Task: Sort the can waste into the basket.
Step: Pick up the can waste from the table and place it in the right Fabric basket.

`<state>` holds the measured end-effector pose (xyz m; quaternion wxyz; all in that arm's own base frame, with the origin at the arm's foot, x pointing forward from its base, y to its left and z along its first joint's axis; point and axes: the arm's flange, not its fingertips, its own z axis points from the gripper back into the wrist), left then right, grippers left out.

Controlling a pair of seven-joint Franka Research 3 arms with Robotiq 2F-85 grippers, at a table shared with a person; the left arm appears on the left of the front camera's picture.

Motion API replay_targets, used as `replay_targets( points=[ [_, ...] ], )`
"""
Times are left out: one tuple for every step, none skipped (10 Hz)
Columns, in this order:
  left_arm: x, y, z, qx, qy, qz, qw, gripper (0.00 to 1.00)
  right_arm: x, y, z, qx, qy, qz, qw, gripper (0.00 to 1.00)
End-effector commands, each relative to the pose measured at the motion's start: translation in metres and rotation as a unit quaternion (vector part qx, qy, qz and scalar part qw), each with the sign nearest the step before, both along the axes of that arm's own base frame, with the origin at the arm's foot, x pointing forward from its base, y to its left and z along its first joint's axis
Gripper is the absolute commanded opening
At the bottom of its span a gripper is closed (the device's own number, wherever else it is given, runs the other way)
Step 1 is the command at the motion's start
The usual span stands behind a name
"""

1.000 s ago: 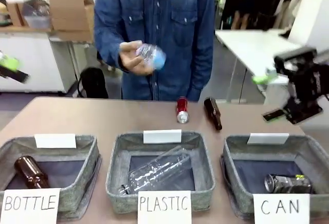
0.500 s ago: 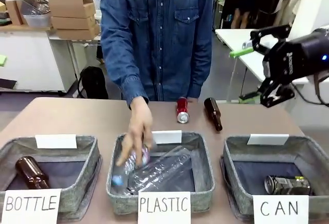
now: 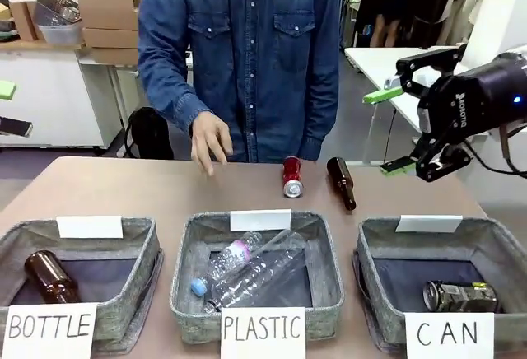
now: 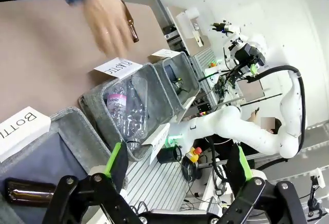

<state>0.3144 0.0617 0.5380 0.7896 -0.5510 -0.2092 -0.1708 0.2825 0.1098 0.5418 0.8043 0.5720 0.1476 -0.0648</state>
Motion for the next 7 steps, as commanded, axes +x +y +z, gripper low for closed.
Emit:
replay_targets(
  points=[
    [-0.001,0.003,-0.001,-0.001,-0.004,-0.007,1.000,1.00,-0.002,-0.001,-0.002,0.001,-0.008,0.008,1.000,1.00],
    [-0.001,0.003,-0.001,-0.001,-0.004,-0.007,1.000,1.00,-0.002,-0.001,-0.002,0.001,-0.008,0.008,1.000,1.00],
    [-0.001,0.003,-0.001,-0.001,-0.004,-0.007,1.000,1.00,-0.002,-0.001,-0.002,0.001,-0.008,0.008,1.000,1.00],
    [-0.001,0.003,-0.001,-0.001,-0.004,-0.007,1.000,1.00,-0.002,-0.001,-0.002,0.001,-0.008,0.008,1.000,1.00],
    [-0.001,0.003,-0.001,-0.001,-0.004,-0.007,1.000,1.00,-0.002,-0.001,-0.002,0.001,-0.008,0.008,1.000,1.00],
    [-0.001,0.003,-0.001,-0.001,-0.004,-0.007,1.000,1.00,0.000,0.000,0.000,-0.001,0.000,0.000,1.000,1.00],
    [-0.001,0.003,-0.001,-0.001,-0.004,-0.007,1.000,1.00,0.025,0.023,-0.002,-0.162,0.032,-0.081,0.983,1.00]
  ],
)
